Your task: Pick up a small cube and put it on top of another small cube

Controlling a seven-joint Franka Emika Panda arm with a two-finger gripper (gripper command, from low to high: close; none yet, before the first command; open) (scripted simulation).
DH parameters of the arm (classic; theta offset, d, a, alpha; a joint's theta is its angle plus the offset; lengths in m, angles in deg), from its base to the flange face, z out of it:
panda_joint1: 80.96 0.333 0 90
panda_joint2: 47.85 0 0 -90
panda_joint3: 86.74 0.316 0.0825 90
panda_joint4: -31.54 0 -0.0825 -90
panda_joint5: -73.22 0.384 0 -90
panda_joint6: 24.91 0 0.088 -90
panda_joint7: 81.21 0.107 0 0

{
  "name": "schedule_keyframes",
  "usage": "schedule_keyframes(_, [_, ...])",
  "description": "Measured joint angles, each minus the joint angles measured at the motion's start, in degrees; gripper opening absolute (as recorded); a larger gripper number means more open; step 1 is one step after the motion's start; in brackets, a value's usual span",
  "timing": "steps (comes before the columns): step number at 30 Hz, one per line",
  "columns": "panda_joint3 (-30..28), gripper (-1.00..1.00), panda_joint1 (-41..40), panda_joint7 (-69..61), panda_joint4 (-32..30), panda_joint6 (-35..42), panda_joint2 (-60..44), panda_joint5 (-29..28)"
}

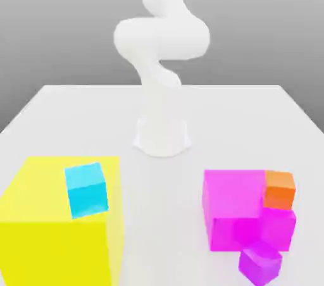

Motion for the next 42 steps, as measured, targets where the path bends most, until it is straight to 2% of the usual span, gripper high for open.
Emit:
schedule_keyframes(11, [5.66, 0.00, 4.41, -1.33, 5.60, -3.61, -23.11, -0.58])
schedule_keyframes(19, [9.82, 0.00, 8.66, -0.40, 9.63, -6.12, -39.83, -3.71])
schedule_keyframes(33, [12.29, 0.00, 18.59, 2.38, 16.80, -10.18, -69.46, -11.14])
schedule_keyframes(37, [10.65, 0.00, 20.75, 3.60, 18.85, -15.02, -77.75, -13.26])
schedule_keyframes(38, [10.28, -1.00, 21.06, 3.86, 19.18, -16.01, -79.10, -13.64])
schedule_keyframes(42, [10.30, -1.00, 21.05, 3.77, 19.18, -16.02, -79.10, -13.53])
